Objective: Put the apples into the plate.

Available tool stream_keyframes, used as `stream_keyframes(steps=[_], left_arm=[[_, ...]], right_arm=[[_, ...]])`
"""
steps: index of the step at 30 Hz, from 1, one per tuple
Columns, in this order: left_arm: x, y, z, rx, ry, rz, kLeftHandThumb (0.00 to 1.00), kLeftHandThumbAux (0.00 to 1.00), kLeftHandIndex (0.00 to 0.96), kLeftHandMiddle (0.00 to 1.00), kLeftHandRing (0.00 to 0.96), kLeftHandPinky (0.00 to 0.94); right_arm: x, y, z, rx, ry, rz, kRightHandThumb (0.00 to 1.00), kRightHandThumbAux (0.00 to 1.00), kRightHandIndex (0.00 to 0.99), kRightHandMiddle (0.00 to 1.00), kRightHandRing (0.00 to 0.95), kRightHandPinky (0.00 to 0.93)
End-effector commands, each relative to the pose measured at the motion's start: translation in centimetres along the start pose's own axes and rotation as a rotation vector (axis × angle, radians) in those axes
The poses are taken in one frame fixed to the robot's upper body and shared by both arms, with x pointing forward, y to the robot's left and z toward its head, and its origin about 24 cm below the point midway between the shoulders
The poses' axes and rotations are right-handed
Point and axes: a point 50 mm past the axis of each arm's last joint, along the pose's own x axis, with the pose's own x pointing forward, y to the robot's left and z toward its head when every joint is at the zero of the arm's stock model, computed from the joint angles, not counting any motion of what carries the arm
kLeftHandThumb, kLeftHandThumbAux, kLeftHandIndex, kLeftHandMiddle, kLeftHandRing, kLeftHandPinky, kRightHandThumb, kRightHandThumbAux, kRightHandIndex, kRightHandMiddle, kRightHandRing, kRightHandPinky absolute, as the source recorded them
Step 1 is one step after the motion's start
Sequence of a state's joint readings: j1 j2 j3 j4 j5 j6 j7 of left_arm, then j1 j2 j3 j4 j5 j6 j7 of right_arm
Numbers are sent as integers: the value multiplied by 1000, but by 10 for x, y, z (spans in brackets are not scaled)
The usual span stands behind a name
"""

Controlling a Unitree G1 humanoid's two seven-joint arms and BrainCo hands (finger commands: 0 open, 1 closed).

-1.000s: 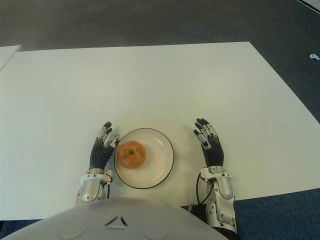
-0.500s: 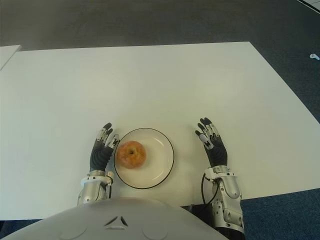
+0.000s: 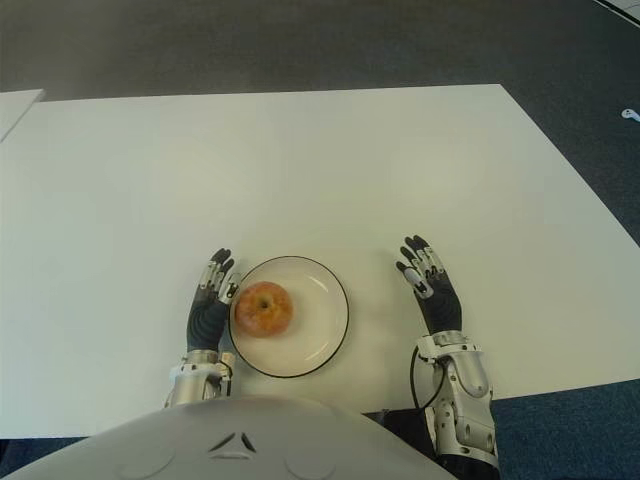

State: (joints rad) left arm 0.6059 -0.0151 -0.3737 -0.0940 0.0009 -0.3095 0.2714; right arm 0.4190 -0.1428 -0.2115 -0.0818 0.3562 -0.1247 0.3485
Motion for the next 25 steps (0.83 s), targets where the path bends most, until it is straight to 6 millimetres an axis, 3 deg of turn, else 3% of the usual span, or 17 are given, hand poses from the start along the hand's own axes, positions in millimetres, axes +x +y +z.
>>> stream_keyframes(steps=[1, 13, 25], left_arm=[[-7, -44, -2, -172, 45, -30, 110, 476, 69, 65, 63, 141], [-7, -48, -4, -172, 17, -70, 97, 472, 110, 121, 119, 175], [-2, -42, -4, -211, -106, -42, 81, 400, 177, 125, 105, 141]], right_arm=[[2, -5, 2, 8, 11, 2, 290, 585, 60, 54, 3, 13], [3, -11, 6, 2, -5, -1, 295, 581, 95, 80, 32, 54], [4, -8, 3, 6, 19, 8, 305, 563, 116, 121, 78, 105]])
